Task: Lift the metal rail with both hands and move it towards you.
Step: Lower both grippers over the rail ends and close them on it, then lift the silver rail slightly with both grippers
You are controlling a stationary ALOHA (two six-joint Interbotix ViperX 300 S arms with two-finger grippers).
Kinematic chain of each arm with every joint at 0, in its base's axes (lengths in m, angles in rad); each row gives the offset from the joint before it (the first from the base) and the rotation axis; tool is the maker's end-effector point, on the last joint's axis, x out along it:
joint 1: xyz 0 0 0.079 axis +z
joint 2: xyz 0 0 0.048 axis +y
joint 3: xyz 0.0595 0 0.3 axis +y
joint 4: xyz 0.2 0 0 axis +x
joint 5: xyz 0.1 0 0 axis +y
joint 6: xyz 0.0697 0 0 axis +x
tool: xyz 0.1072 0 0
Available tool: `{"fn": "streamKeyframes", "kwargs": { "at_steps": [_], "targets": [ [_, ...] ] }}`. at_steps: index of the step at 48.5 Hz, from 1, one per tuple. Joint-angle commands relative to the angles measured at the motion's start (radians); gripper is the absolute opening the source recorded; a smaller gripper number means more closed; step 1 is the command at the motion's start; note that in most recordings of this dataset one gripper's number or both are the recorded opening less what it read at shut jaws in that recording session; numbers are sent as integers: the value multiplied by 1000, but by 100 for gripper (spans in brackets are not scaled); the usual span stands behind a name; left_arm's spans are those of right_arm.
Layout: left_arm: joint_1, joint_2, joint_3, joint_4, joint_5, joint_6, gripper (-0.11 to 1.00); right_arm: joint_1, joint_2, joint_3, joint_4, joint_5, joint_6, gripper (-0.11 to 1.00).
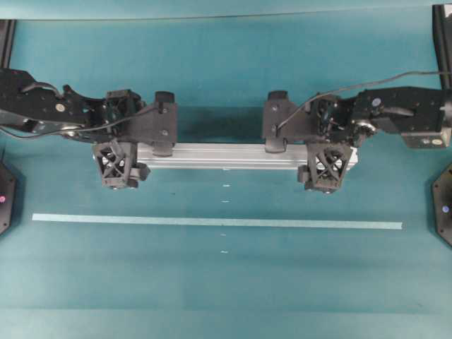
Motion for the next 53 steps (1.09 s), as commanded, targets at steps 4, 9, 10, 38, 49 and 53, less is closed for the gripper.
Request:
{"fn": "streamKeyframes", "kwargs": {
  "at_steps": [4, 9, 10, 38, 49, 53],
  "targets": [
    [12, 20, -6, 2, -28, -2, 97, 0, 18, 11, 2, -26, -2, 99],
    [18, 38, -5, 2, -44, -5, 97, -3, 26, 20, 2, -48, -2, 99],
    [20, 43, -5, 2, -46, -6, 97, -5, 28, 21, 2, -52, -2, 99],
    [43, 98, -2, 0, -94, -8, 97, -31, 46, 32, 0, -87, -3, 99],
    [43, 95, 8, 0, -94, -9, 97, -31, 48, 32, 0, -91, -3, 99],
    [43, 94, 12, 2, -95, -9, 97, -31, 48, 32, 0, -95, -3, 99]
  ]
}}
